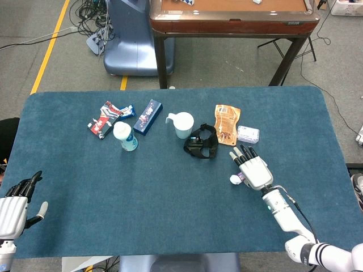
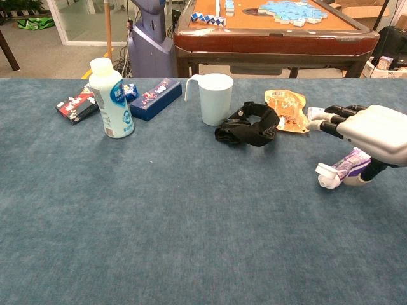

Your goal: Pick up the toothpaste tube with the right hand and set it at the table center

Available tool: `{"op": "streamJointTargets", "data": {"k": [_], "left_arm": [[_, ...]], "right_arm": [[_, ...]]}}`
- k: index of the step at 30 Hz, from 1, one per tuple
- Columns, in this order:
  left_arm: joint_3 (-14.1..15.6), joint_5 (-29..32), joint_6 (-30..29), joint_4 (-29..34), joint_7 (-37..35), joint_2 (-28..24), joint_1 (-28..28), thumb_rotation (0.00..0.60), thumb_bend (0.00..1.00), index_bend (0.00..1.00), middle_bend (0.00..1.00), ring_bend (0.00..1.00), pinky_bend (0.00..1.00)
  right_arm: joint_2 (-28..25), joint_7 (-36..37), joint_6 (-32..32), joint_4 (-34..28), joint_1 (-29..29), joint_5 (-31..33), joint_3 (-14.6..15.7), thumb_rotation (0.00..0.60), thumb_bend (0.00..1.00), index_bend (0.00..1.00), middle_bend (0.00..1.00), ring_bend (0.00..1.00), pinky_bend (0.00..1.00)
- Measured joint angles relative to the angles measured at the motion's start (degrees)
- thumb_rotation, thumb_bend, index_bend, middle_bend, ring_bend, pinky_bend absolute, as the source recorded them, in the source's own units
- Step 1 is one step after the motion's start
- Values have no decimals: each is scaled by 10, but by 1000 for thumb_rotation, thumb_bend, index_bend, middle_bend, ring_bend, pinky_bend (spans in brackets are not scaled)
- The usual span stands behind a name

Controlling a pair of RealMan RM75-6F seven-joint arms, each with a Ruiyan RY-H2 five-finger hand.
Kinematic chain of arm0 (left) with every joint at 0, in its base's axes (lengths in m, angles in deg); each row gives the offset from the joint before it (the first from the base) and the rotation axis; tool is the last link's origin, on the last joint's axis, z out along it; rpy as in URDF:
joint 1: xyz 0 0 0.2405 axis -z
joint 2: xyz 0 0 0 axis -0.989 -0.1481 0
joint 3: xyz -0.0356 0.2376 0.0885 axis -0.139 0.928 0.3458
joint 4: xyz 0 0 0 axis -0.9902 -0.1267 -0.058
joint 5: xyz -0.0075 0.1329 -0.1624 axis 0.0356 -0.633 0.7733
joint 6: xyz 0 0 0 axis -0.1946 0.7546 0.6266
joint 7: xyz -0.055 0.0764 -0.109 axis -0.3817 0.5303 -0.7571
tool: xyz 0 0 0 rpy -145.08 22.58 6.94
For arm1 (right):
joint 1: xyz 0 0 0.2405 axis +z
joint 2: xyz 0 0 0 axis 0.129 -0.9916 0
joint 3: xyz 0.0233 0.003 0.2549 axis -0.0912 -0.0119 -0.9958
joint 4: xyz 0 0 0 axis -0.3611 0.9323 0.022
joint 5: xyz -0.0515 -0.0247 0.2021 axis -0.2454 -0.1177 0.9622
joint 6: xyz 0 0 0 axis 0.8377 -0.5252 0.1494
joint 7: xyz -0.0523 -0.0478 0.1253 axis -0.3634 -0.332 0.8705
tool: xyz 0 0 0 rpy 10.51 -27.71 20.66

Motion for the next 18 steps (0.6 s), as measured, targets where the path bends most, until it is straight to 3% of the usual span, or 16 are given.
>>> {"op": "streamJointTargets", "data": {"k": [9, 14, 18], "left_arm": [[-1, 5, -1, -7, -15, -2, -4, 600, 356, 37, 195, 173, 231], [-1, 4, 0, -10, -19, -1, -3, 600, 355, 37, 194, 173, 231], [0, 4, 4, -12, -19, 0, -2, 600, 355, 37, 193, 173, 230]], "right_arm": [[35, 6, 3, 29, 19, 26, -22, 600, 15, 3, 198, 46, 131], [25, 20, 12, 19, 16, 43, -22, 600, 194, 196, 342, 113, 130], [13, 23, 22, 12, 11, 60, -21, 600, 256, 281, 392, 145, 130]]}}
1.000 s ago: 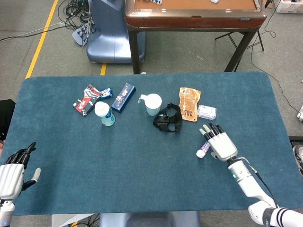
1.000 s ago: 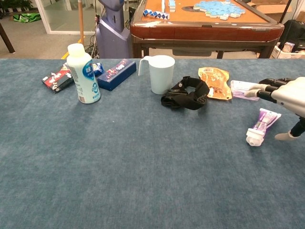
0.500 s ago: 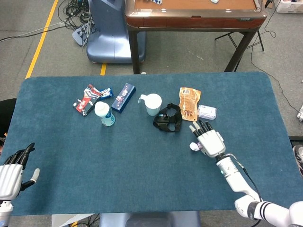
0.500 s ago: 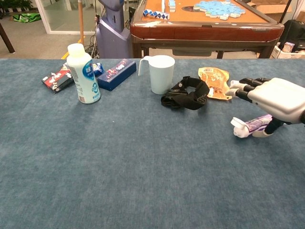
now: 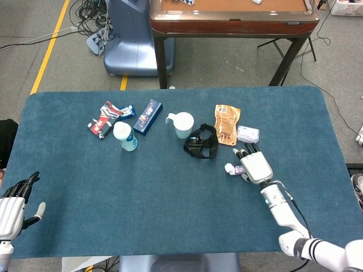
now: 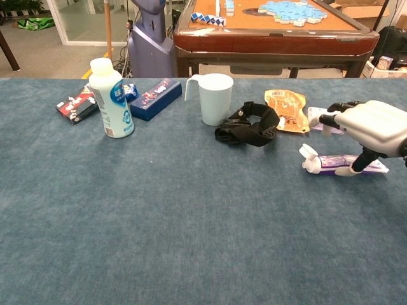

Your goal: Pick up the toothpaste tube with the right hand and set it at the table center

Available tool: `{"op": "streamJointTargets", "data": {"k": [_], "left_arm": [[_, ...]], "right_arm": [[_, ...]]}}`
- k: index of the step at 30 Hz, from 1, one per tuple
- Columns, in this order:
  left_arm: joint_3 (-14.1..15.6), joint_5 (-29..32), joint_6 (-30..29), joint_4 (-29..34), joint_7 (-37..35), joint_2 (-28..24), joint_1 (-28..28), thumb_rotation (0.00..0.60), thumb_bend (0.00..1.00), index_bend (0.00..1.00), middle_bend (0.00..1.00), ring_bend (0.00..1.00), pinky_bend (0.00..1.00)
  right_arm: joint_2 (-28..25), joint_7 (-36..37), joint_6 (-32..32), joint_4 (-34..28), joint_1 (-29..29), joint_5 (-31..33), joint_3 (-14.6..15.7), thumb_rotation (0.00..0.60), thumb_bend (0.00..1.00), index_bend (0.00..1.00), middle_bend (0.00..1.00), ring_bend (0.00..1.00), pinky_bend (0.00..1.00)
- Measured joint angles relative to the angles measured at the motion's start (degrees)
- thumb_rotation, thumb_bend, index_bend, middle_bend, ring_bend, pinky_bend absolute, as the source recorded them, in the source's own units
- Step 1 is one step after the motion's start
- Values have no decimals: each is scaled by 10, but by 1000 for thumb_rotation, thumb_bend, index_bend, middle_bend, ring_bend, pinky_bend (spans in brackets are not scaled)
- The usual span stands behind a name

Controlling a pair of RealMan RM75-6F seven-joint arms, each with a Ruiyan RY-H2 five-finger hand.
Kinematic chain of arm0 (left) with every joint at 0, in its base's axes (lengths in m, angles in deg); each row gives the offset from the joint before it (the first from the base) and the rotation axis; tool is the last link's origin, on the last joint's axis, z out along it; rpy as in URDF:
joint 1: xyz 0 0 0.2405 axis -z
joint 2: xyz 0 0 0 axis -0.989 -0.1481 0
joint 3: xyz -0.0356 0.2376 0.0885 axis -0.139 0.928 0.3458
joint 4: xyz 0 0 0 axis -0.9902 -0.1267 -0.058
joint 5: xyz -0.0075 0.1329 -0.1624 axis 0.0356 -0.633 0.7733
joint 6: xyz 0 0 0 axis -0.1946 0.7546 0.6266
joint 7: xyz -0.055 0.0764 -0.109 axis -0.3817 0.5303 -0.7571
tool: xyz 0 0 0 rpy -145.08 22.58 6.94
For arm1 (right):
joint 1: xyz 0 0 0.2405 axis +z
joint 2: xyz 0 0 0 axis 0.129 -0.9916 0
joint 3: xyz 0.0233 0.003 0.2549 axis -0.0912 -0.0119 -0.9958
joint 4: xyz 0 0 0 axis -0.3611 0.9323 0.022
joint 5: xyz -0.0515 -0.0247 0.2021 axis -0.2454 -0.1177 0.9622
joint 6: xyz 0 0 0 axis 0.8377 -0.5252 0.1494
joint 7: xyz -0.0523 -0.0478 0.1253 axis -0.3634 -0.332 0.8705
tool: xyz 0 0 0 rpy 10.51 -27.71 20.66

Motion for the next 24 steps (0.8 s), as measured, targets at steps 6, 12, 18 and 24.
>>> {"op": "streamJointTargets", "data": {"k": [6, 12, 18, 24], "left_arm": [[-1, 0, 2, 0, 1, 1, 1, 600, 356, 37, 191, 173, 229], [-1, 2, 2, 1, 2, -1, 1, 600, 355, 36, 191, 173, 229], [-2, 2, 0, 2, 1, 0, 0, 600, 355, 37, 190, 173, 228], [-1, 1, 0, 0, -2, 1, -1, 600, 356, 37, 190, 173, 226]], "right_arm": [[-5, 4, 18, 3, 1, 15, 2, 600, 310, 357, 433, 180, 130], [-3, 1, 29, 6, 8, 23, 4, 600, 335, 401, 460, 209, 130], [-6, -6, 41, 4, 11, 34, 7, 600, 383, 450, 484, 226, 130], [-10, -14, 45, -4, 12, 45, 8, 600, 391, 477, 501, 247, 130]]}}
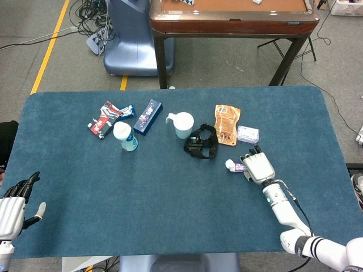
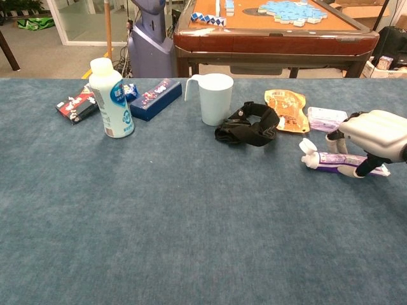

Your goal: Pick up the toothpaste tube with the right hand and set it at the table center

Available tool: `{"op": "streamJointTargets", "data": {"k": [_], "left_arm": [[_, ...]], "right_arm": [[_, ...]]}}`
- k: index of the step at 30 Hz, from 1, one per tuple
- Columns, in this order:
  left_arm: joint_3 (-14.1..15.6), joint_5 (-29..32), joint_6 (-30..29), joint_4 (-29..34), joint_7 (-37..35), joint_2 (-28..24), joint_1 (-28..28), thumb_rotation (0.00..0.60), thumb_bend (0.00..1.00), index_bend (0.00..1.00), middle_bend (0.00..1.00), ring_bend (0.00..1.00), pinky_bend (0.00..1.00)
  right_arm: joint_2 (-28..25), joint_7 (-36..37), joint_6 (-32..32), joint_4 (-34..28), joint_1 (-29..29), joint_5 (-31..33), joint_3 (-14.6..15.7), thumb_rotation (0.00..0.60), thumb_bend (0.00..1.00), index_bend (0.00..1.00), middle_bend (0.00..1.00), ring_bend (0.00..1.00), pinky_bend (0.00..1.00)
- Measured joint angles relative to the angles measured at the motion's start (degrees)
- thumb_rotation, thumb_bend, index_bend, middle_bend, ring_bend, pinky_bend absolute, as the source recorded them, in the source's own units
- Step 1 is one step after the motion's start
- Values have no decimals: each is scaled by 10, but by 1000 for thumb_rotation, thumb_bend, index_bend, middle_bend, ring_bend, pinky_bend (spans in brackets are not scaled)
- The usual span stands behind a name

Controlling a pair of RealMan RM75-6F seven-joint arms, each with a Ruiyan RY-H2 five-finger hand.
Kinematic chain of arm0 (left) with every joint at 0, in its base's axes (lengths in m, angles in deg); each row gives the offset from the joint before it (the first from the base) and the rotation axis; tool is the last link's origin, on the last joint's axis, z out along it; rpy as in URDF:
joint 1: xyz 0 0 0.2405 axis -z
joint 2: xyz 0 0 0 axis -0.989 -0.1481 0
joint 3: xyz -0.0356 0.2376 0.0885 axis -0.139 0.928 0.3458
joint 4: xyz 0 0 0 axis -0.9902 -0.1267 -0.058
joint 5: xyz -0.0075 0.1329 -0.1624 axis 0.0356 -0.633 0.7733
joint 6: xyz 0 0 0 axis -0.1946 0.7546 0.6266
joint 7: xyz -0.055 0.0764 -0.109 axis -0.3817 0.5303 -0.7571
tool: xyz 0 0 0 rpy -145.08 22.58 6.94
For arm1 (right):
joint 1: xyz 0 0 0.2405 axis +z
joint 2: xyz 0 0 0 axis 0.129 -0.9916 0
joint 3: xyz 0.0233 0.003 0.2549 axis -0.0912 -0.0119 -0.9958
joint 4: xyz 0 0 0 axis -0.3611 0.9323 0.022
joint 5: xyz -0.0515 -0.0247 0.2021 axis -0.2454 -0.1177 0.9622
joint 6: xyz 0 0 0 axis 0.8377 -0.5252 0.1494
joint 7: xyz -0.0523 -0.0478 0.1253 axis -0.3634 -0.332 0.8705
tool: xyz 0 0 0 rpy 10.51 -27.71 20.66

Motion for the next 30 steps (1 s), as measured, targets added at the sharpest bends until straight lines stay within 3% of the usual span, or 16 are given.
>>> {"op": "streamJointTargets", "data": {"k": [4, 11, 17, 26, 30], "left_arm": [[0, 0, 0, 0, -1, -1, -1, 600, 355, 37, 190, 173, 226], [1, -4, 4, 3, -2, -6, 2, 600, 356, 37, 190, 173, 226], [0, -17, 25, 11, -7, -23, 21, 600, 355, 36, 190, 173, 226], [-5, -51, 96, 31, -49, -67, 82, 600, 355, 37, 192, 194, 228], [-6, -73, 148, 36, -75, -85, 125, 600, 355, 46, 241, 266, 304]], "right_arm": [[-1, -3, 4, -3, 0, 6, 1, 600, 416, 522, 538, 282, 130], [-8, 15, 14, -10, 3, 6, 6, 600, 595, 636, 634, 368, 134], [-35, 13, 29, -51, 12, 7, 6, 600, 671, 672, 659, 394, 134], [-130, -18, 85, -211, 51, 17, 1, 600, 713, 697, 677, 431, 137], [-184, -49, 125, -307, 87, 39, -8, 600, 717, 703, 681, 440, 139]]}}
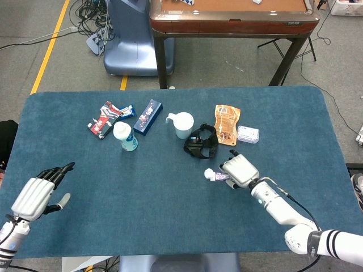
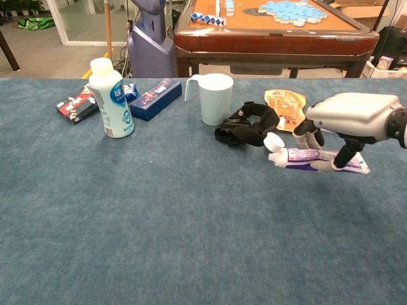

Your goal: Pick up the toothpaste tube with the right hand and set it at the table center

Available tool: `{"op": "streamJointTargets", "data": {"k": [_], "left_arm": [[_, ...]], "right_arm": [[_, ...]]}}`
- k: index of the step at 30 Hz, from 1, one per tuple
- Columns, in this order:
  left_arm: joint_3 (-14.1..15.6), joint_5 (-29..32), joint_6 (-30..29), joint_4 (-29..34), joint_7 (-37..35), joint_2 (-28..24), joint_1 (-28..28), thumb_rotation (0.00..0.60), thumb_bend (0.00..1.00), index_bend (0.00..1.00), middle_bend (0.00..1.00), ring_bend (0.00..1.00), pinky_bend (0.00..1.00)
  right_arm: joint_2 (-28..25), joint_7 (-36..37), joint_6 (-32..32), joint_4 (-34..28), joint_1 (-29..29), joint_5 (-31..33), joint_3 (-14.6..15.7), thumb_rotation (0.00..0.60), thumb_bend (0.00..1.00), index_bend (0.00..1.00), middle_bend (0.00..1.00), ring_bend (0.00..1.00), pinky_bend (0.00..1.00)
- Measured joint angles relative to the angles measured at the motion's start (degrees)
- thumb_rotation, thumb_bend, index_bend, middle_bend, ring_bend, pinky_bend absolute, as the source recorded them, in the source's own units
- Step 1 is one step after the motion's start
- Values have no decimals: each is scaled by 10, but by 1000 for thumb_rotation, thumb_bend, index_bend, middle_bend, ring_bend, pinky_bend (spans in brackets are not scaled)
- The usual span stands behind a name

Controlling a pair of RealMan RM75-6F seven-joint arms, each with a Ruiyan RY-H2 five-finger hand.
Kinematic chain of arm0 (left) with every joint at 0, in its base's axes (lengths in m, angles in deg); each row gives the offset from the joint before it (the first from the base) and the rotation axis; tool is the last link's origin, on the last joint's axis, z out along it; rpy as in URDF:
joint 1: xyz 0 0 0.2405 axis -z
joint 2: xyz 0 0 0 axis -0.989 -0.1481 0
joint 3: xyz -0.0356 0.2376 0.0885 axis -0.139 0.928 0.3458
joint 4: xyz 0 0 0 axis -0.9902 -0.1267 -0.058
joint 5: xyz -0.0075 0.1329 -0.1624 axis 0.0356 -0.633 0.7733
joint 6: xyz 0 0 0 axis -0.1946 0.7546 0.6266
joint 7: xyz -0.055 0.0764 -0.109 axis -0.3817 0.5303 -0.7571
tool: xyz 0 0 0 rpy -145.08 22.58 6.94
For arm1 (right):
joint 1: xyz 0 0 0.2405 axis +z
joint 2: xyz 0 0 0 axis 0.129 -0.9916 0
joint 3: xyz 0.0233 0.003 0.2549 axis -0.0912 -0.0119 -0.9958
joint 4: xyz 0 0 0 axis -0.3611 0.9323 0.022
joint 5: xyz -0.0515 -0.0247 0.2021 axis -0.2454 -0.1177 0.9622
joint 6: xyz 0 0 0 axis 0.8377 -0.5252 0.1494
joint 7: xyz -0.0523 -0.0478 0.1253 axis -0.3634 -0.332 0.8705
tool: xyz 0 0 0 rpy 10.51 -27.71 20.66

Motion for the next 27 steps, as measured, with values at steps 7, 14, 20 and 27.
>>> {"op": "streamJointTargets", "data": {"k": [7, 14, 20, 27], "left_arm": [[-7, -28, 76, 2, -19, -5, 77, 600, 355, 45, 192, 197, 300], [-17, -35, 114, 7, -38, 12, 128, 600, 355, 40, 185, 200, 294], [-16, -40, 157, 14, 1, 21, 161, 600, 355, 41, 271, 263, 293], [-14, -22, 203, 28, 64, 36, 191, 600, 355, 42, 272, 263, 294]], "right_arm": [[-54, -76, 55, -98, 87, 96, -14, 600, 723, 714, 691, 458, 144], [-53, -124, 62, -133, 167, 194, -10, 600, 744, 717, 694, 461, 144], [-38, -140, 60, -137, 226, 264, 2, 600, 761, 727, 702, 468, 151], [-16, -142, 50, -120, 284, 321, 14, 600, 768, 733, 707, 473, 151]]}}
